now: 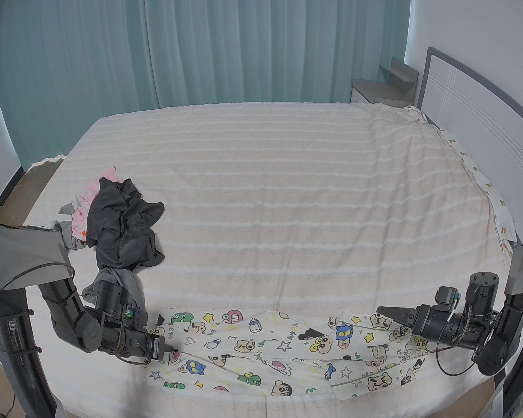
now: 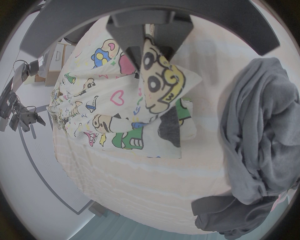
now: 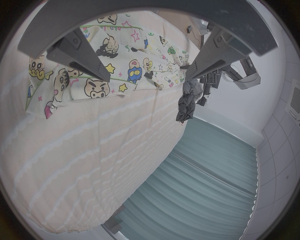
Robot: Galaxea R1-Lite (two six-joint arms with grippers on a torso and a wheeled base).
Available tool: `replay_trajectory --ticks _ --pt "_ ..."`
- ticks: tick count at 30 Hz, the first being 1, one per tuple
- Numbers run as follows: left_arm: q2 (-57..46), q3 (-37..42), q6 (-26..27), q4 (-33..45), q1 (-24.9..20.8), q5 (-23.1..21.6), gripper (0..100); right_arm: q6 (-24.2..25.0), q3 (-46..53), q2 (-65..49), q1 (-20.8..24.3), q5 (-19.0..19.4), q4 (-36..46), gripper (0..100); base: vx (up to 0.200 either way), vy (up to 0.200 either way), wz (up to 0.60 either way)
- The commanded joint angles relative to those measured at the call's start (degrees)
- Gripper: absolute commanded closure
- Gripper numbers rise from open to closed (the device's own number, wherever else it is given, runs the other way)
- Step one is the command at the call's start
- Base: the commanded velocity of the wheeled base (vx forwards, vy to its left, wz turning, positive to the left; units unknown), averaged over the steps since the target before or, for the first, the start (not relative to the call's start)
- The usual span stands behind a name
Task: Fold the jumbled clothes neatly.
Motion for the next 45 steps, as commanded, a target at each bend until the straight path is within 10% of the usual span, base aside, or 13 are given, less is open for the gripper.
replay_trajectory --ticks 1,13,35,45 --pt "-2.3 0.9 -0.2 0.1 0.8 -0.1 100 0.0 1.0 -0.2 0.0 0.0 -0.8 0 0.0 0.0 0.0" --pt "-7.8 4.8 0.0 0.2 7.6 -3.1 100 0.0 1.0 -0.3 -0.7 0.2 -0.8 0 0.0 0.0 0.0" --pt "-8.7 2.9 2.1 0.4 39.1 -18.7 100 0.0 1.0 0.3 -0.8 0.2 -0.8 0 0.0 0.0 0.0" --pt "-9.9 -3.4 2.0 9.8 45.1 -23.1 100 0.0 1.0 0.5 -2.0 1.3 -0.8 0 0.0 0.0 0.0"
